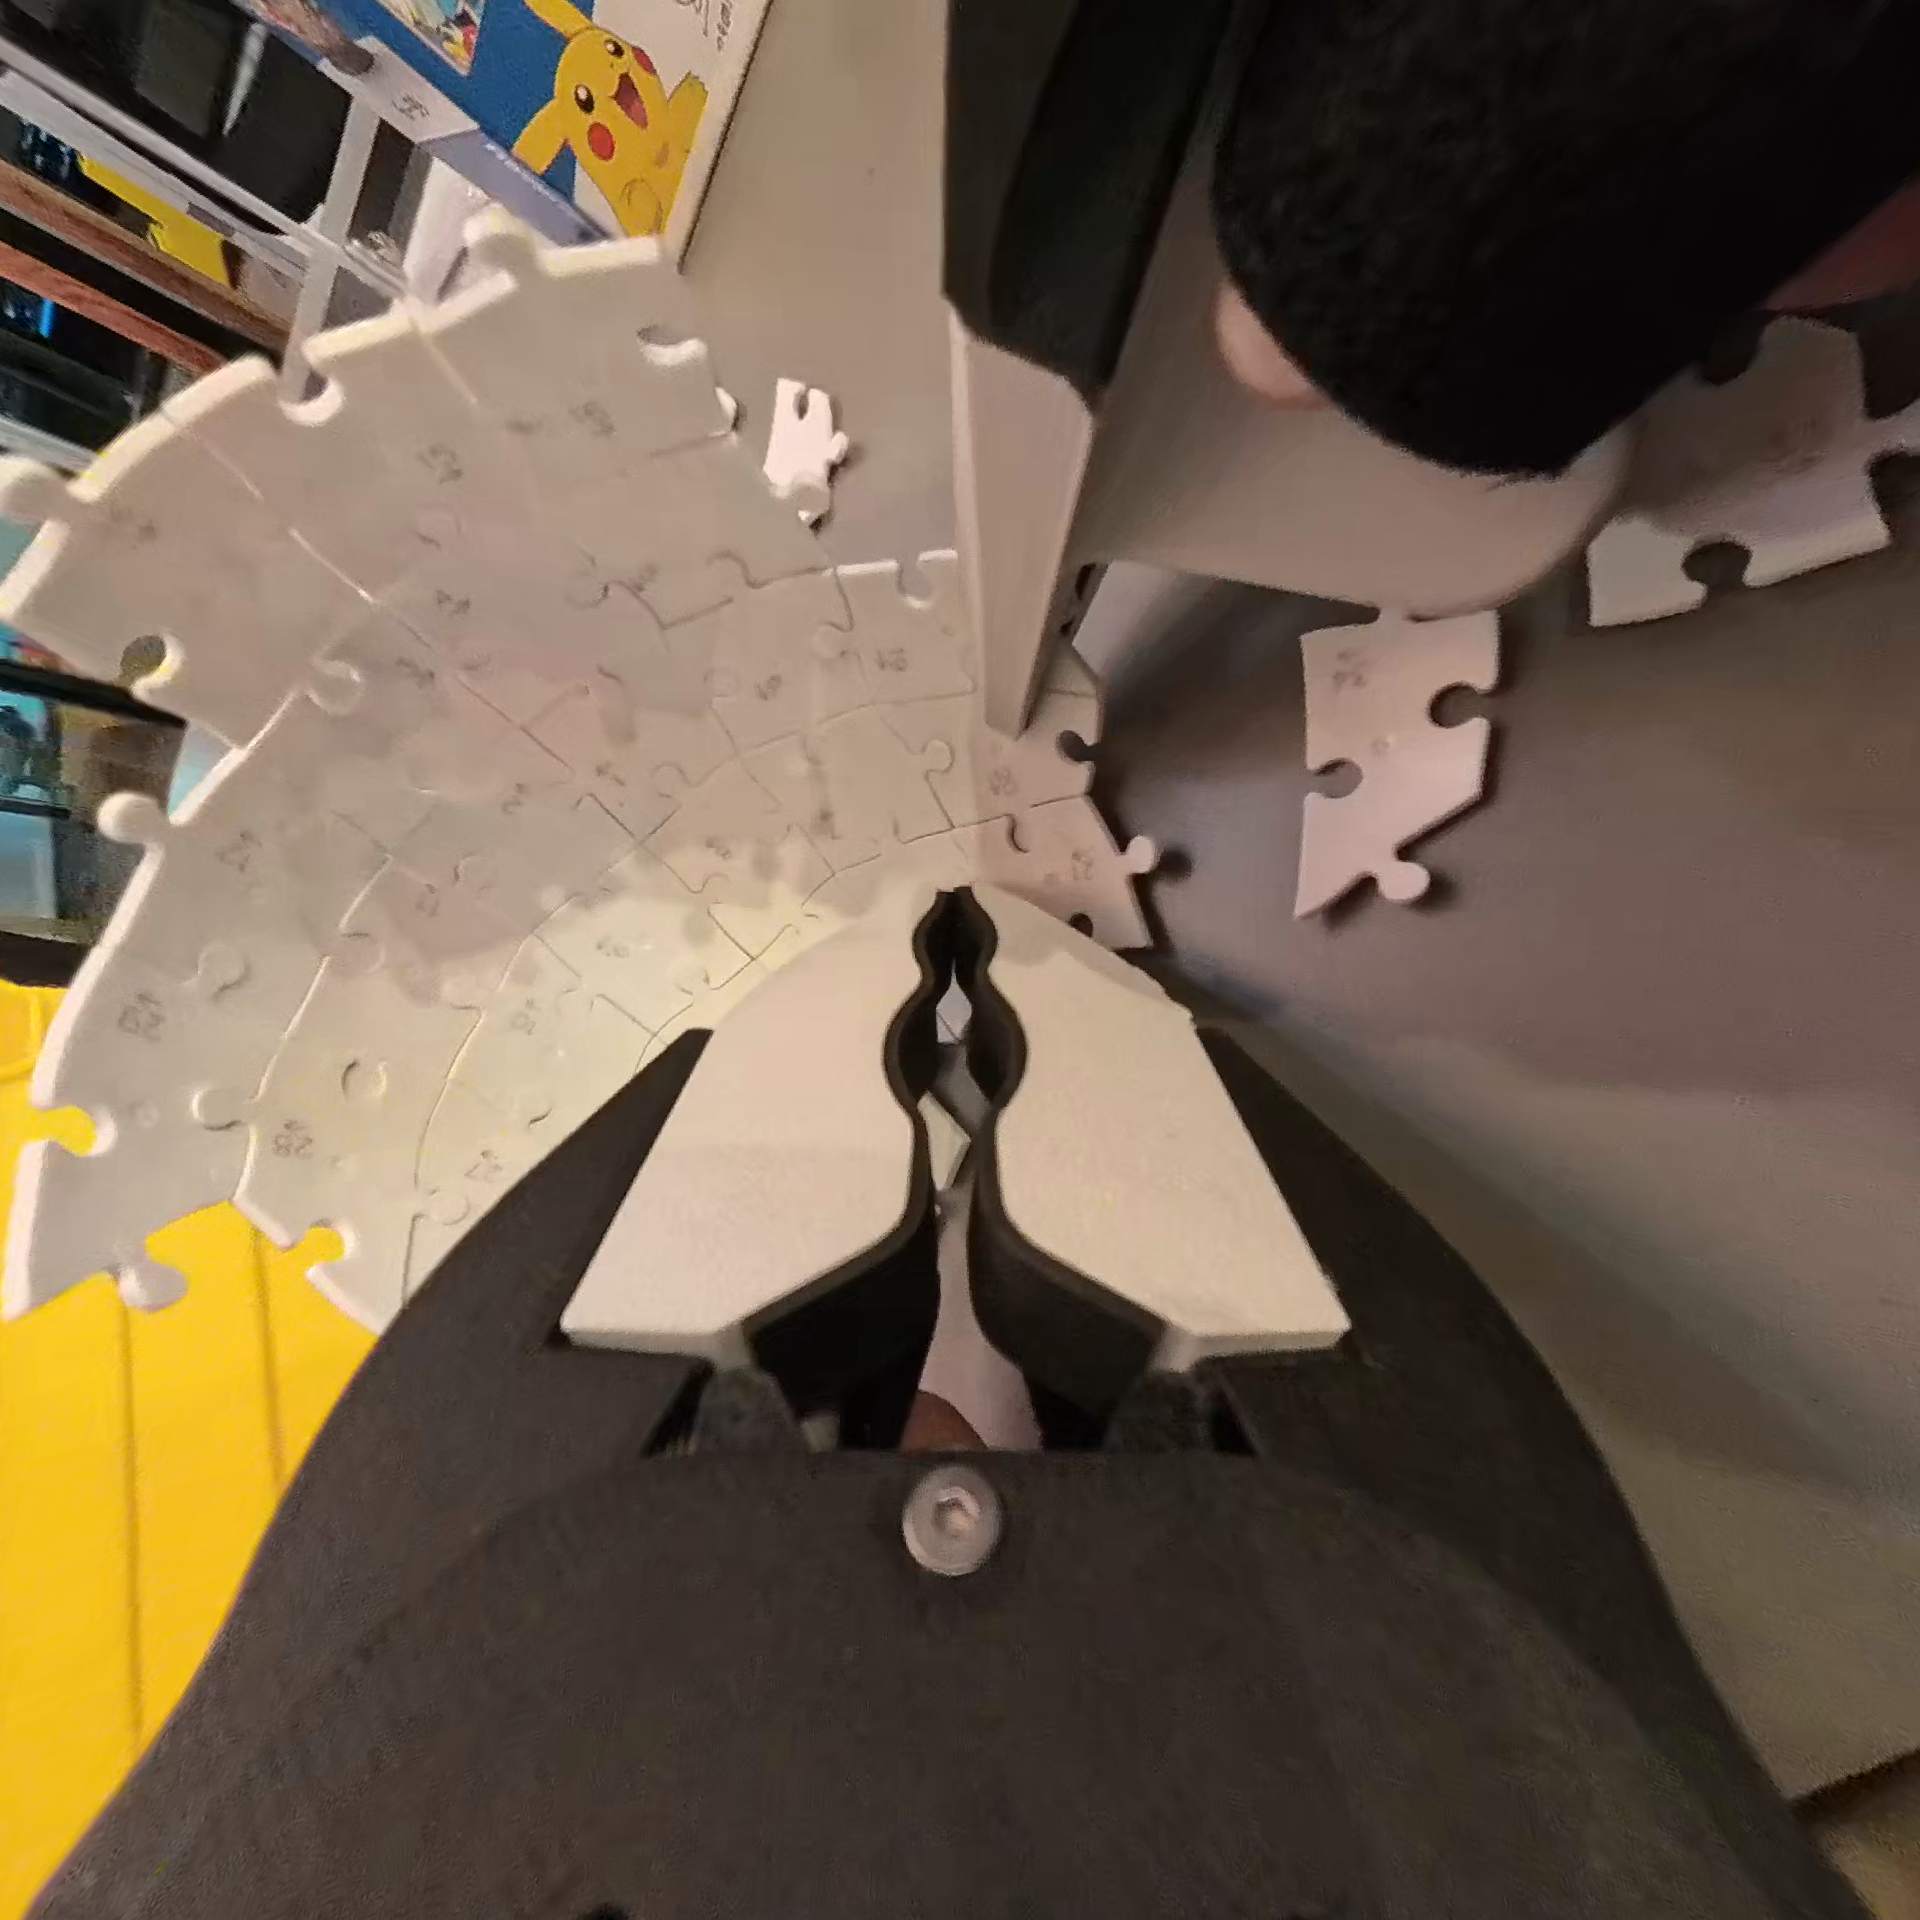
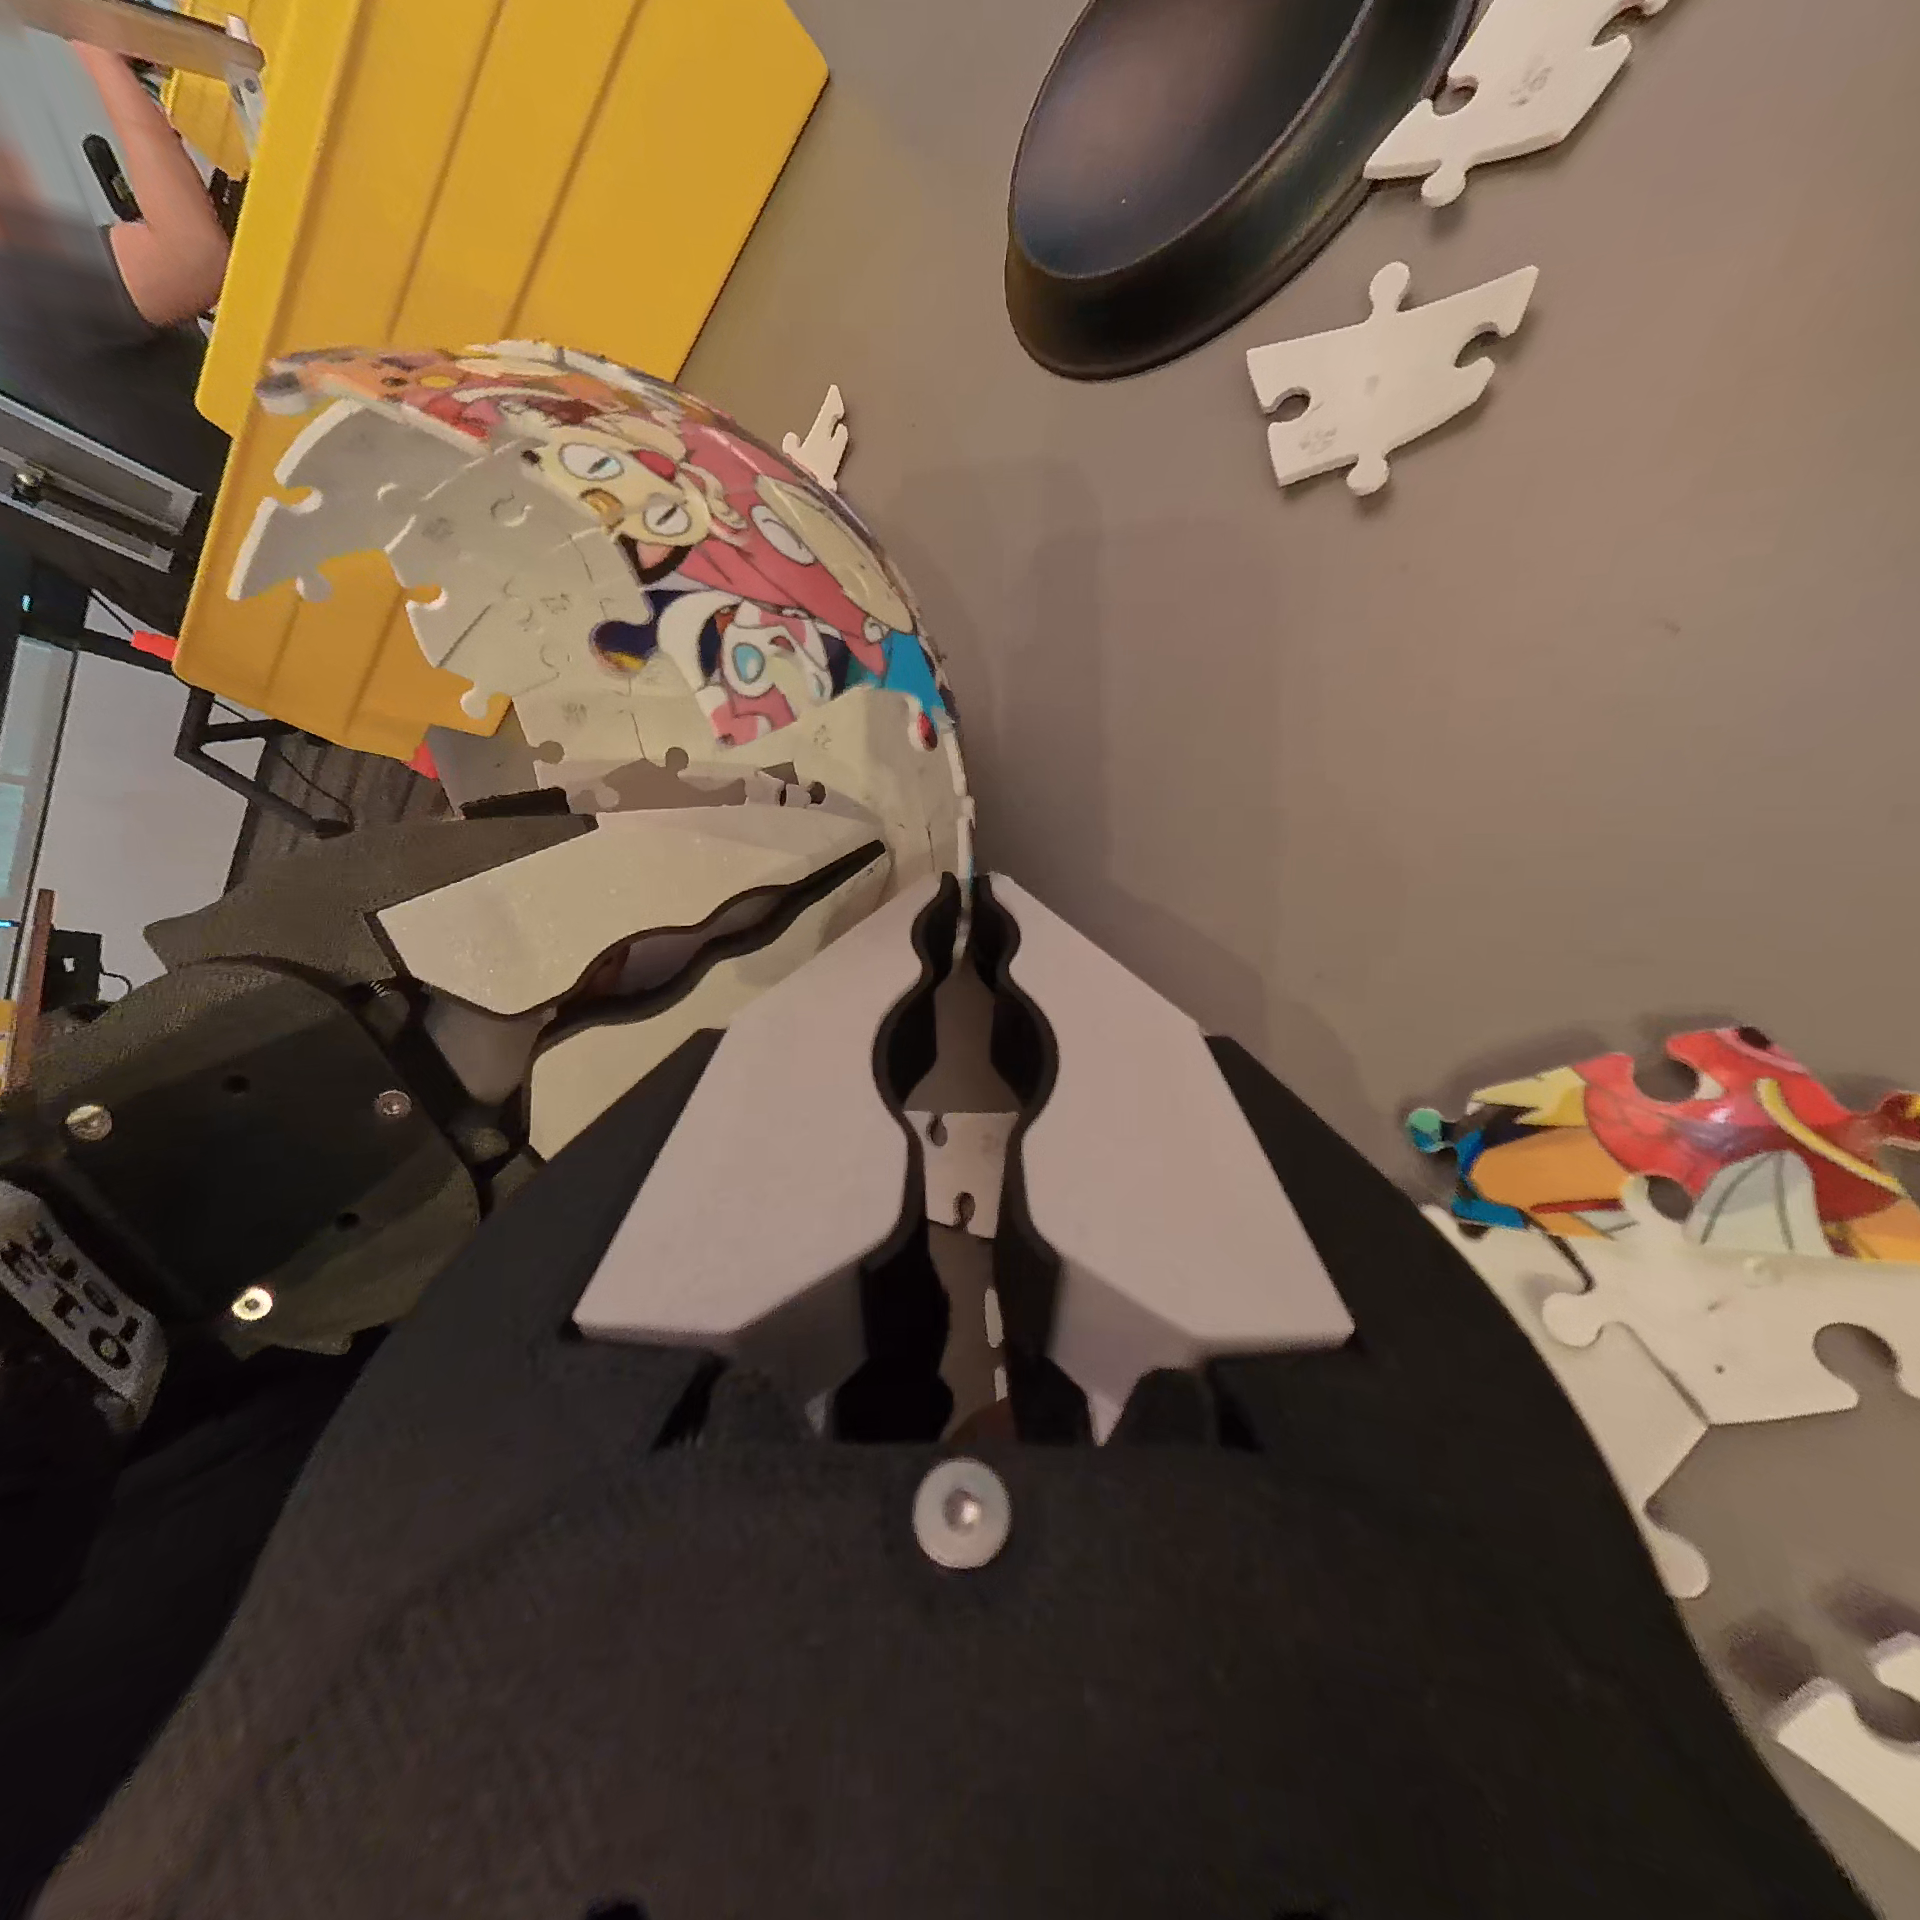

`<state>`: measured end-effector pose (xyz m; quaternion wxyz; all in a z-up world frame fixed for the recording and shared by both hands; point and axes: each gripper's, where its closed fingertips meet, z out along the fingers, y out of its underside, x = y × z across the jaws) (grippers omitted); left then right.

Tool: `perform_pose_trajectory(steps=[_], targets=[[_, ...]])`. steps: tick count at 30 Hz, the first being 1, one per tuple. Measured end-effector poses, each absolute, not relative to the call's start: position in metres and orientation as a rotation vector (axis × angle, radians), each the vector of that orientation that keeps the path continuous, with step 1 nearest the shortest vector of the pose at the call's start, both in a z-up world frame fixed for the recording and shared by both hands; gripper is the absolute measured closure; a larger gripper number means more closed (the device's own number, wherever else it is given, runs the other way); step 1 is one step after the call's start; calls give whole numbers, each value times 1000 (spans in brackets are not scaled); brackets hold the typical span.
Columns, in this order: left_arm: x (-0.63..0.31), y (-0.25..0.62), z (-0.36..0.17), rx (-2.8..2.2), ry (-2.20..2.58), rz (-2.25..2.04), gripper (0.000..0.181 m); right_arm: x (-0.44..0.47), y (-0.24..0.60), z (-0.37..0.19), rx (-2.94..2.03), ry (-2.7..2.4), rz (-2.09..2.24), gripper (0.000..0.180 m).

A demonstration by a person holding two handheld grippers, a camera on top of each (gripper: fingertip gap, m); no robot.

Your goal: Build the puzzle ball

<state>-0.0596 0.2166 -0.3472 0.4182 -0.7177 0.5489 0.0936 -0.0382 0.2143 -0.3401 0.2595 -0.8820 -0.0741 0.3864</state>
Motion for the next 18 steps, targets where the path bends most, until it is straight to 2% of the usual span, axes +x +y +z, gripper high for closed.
perform_pose_trajectory(steps=[18], targets=[[-58,218,-348,-1636,1693,584,181,-38,214,-339,-2391,-166,1077,178]])
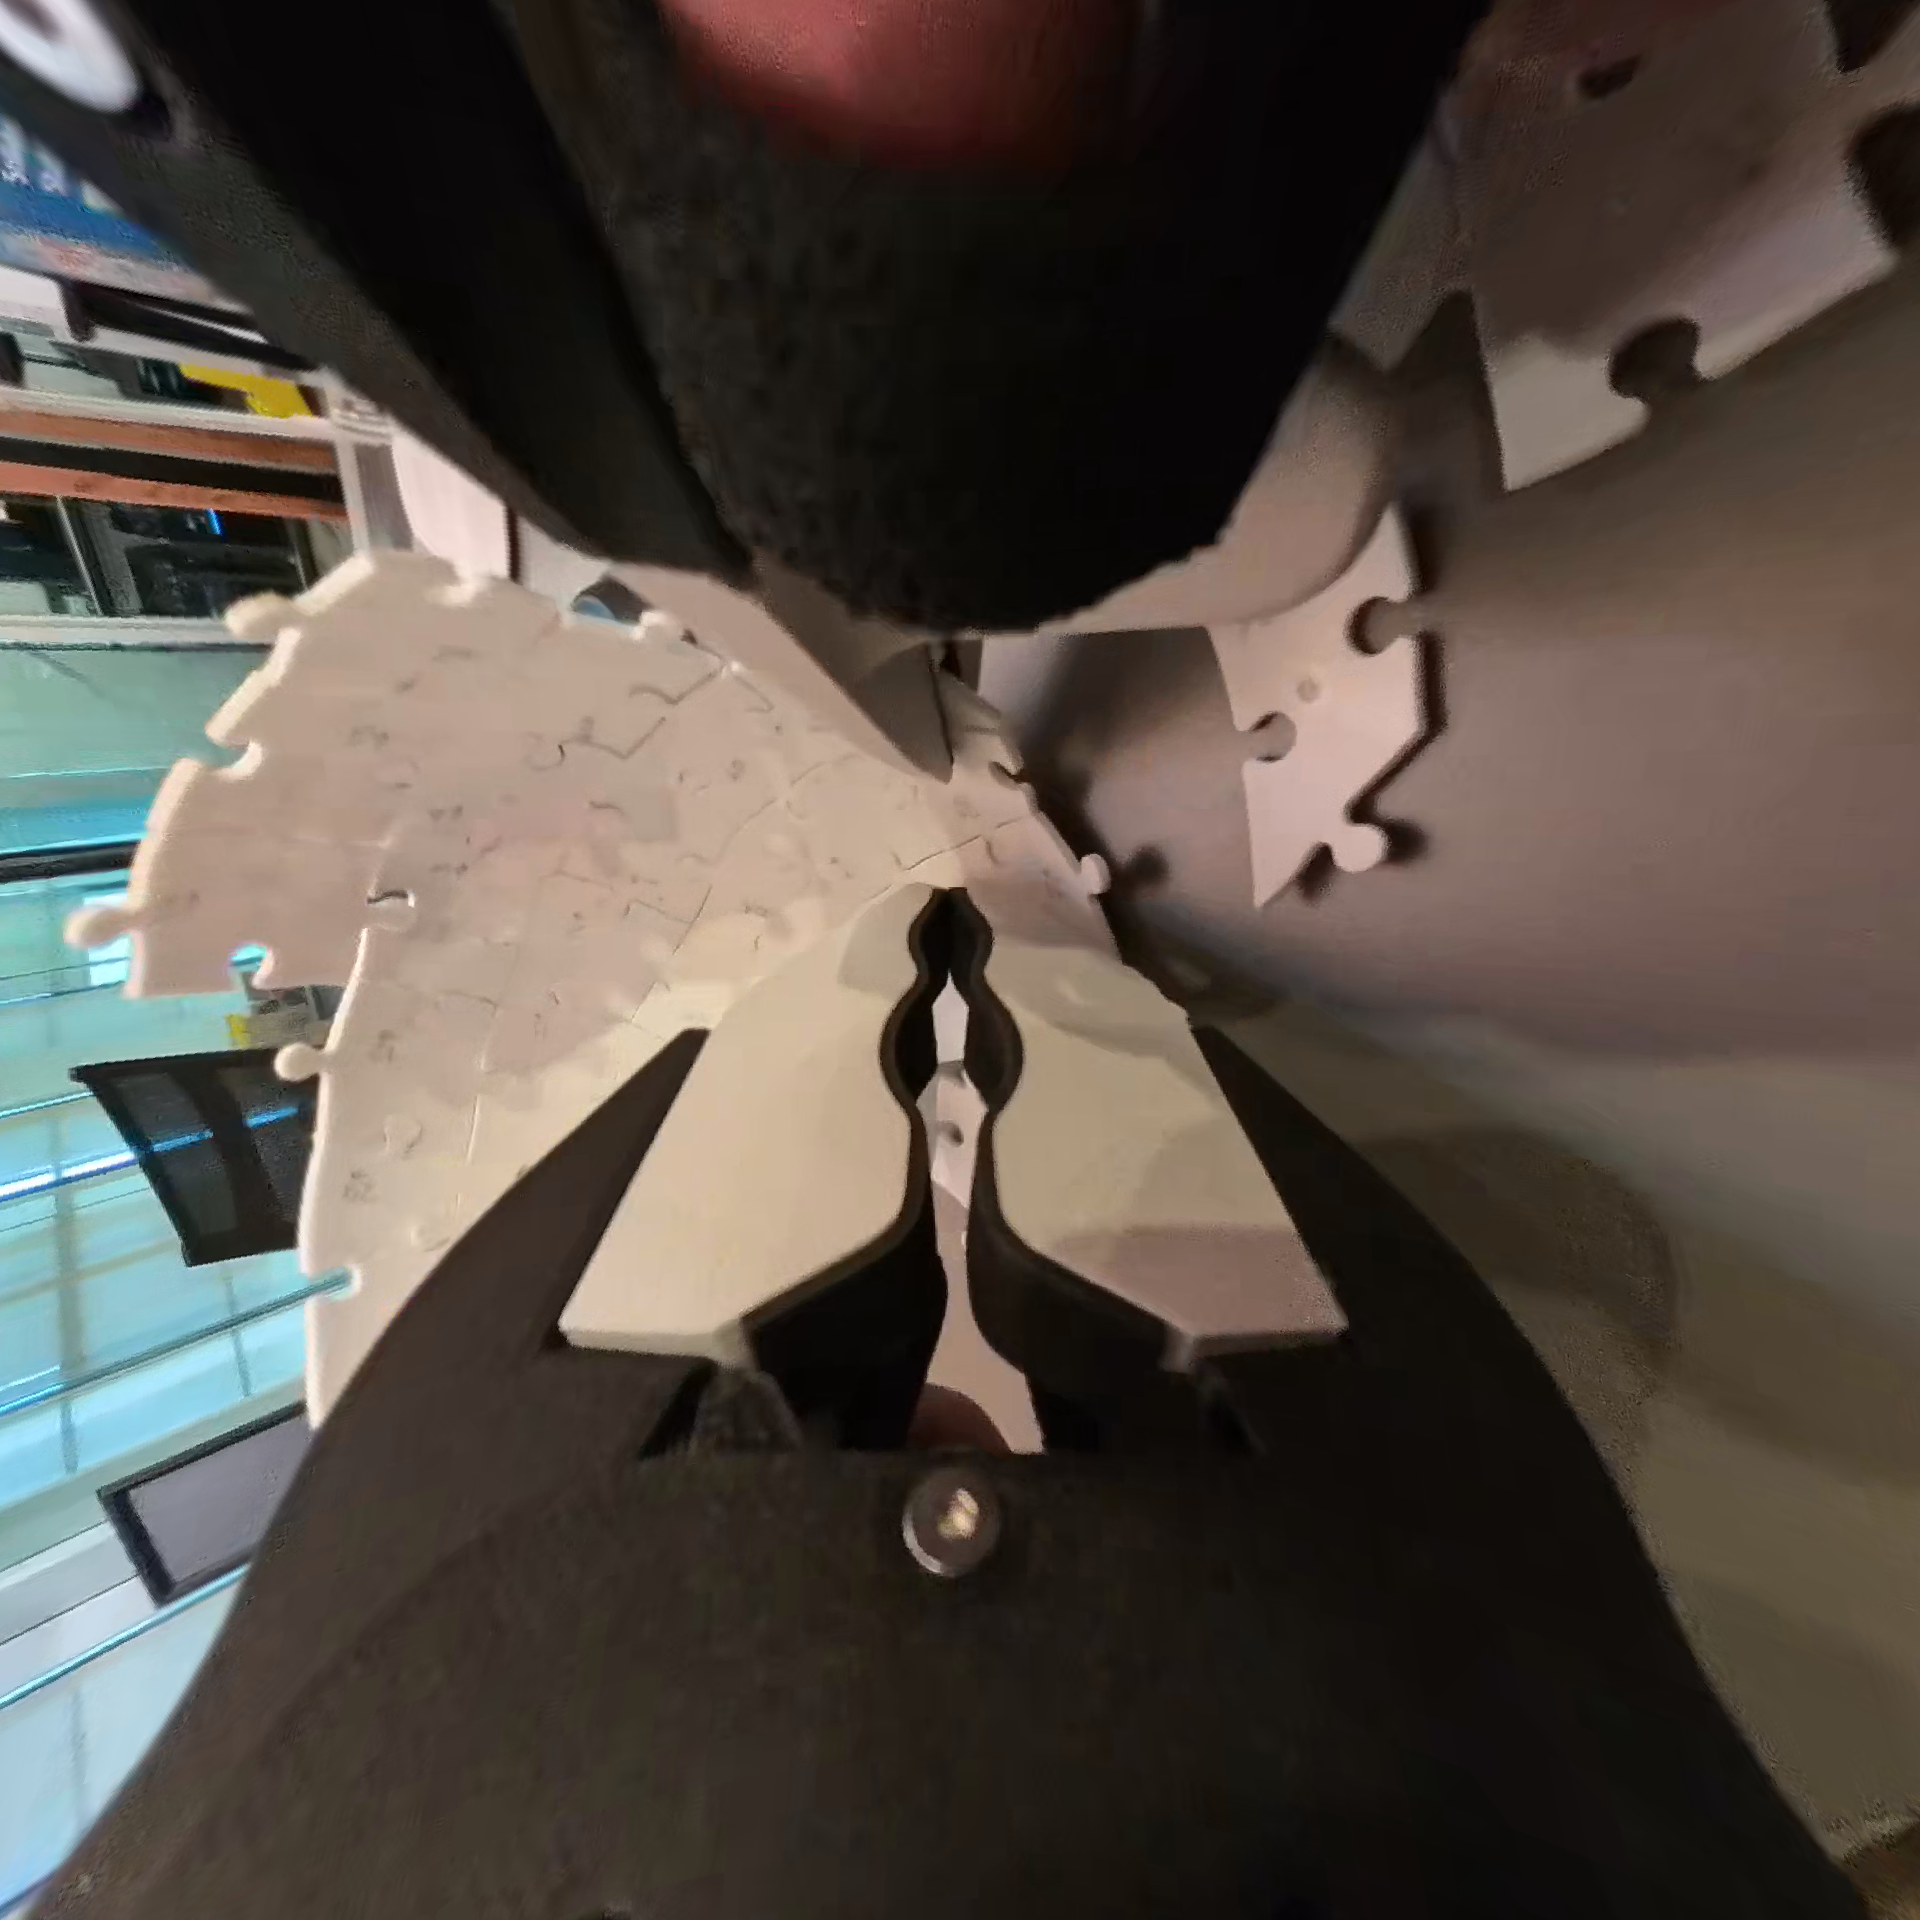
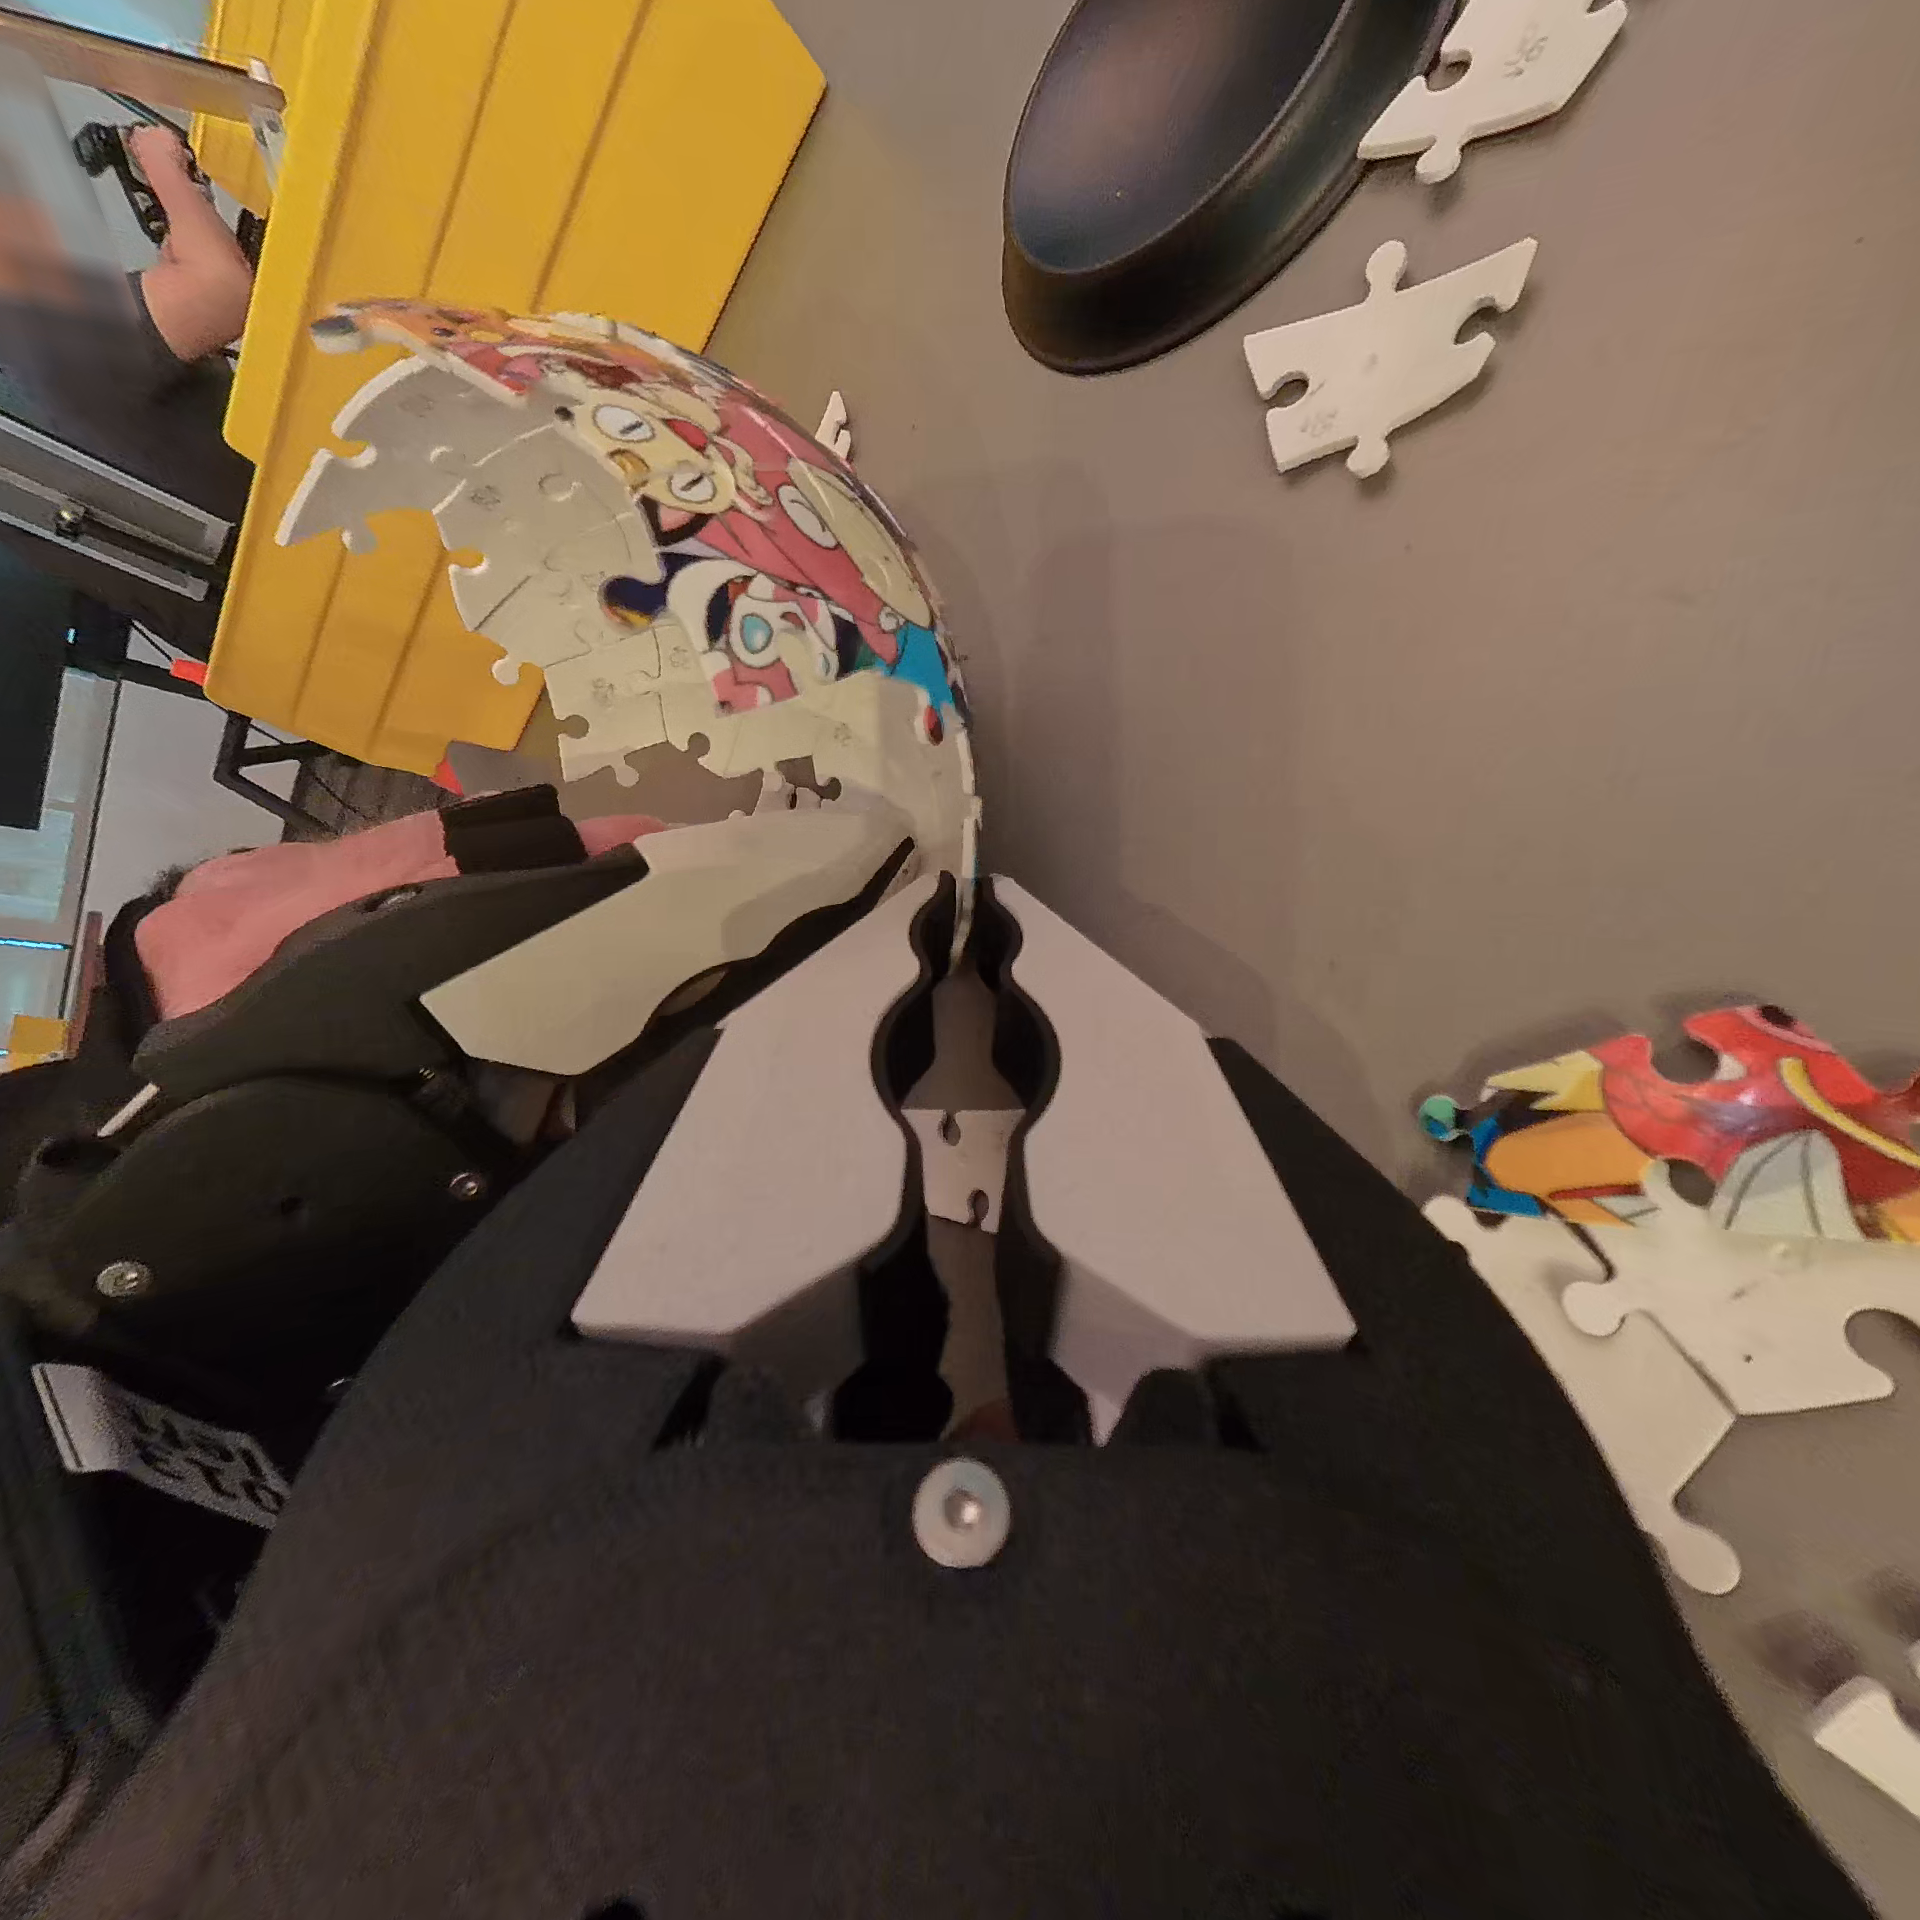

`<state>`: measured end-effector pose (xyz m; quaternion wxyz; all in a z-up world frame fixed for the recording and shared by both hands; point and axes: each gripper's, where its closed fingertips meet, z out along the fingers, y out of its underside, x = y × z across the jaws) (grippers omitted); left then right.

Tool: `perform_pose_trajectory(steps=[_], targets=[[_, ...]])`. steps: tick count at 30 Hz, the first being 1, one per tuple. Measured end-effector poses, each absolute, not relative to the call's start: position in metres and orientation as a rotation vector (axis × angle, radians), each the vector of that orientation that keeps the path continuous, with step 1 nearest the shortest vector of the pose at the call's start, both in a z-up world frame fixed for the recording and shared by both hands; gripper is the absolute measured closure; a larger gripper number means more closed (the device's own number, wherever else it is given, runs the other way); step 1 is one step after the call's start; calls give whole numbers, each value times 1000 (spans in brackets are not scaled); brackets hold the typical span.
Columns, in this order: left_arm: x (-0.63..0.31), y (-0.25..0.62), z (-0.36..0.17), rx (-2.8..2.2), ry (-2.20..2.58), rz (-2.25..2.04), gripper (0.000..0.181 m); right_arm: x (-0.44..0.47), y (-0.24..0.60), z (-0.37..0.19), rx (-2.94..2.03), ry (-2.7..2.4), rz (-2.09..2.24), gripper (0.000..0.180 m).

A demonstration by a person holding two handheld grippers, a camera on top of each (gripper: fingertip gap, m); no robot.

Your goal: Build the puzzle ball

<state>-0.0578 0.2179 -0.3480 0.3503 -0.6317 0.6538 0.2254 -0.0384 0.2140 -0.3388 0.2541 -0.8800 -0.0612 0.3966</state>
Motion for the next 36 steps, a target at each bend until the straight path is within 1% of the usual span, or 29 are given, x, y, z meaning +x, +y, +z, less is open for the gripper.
perform_pose_trajectory(steps=[5,9,14,15,20,22,25,26,30,32,34,36], targets=[[-57,219,-347,-1671,1685,549,181,-37,216,-340,-2378,-159,1081,178],[-53,221,-345,-1748,1606,435,181,-31,219,-339,-2369,-158,1072,179],[-47,220,-315,-1709,1439,298,181,-22,225,-336,-2356,-158,1029,179],[-48,219,-305,-1683,1410,272,166,-21,225,-336,-2356,-161,1024,180],[-63,210,-256,-1563,1258,197,156,-19,227,-335,-2356,-188,988,179],[-82,221,-242,-1585,1142,208,145,-18,228,-334,-2353,-193,975,179],[-106,238,-254,-1734,1077,170,125,-16,228,-333,-2350,-215,948,179],[-108,240,-263,-1795,1078,129,121,-15,228,-332,-2348,-220,943,179],[-98,241,-288,-1948,1089,-107,134,-16,226,-331,-2348,-231,930,179],[-97,248,-292,-1968,1080,-108,142,-16,225,-331,-2350,-233,926,179],[-98,253,-302,-2006,1100,-90,160,-15,224,-331,-2353,-234,923,177],[-99,258,-303,-2012,1086,-90,163,-15,222,-332,-2354,-235,932,177]])
